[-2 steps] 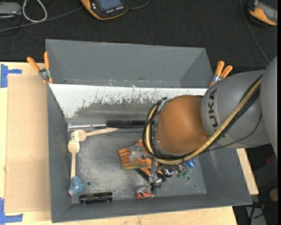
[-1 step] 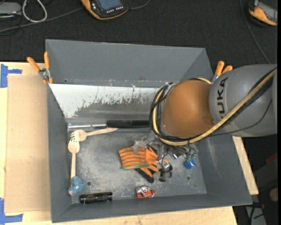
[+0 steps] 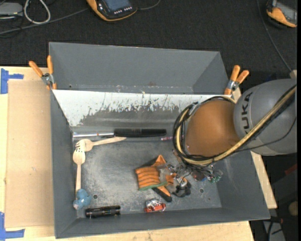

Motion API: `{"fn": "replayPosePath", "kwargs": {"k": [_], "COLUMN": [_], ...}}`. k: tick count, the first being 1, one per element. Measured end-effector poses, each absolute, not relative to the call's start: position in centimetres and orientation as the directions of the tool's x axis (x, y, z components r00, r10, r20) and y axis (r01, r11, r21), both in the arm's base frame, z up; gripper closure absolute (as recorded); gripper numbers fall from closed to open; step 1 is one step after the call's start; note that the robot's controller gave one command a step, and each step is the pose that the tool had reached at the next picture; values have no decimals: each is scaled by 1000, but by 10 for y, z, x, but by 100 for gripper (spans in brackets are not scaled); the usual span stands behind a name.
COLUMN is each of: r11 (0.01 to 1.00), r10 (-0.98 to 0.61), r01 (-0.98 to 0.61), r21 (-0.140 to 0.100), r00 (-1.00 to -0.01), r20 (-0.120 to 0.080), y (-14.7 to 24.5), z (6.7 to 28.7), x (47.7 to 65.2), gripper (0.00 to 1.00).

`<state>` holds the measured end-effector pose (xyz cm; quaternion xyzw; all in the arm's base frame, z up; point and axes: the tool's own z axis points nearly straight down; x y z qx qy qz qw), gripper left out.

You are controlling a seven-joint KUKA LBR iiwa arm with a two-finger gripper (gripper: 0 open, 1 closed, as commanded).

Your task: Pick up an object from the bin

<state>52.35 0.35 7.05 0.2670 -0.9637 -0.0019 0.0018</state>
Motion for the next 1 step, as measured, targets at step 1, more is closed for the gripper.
{"fn": "replayPosePath", "kwargs": {"k": [1], "r11": [858], "r10": [-514], "r01": [-514], "r21": [5], "r00": [-858], "r20": [2], "y": [3], "z": [70], "x": [524], "gripper": [100]}}
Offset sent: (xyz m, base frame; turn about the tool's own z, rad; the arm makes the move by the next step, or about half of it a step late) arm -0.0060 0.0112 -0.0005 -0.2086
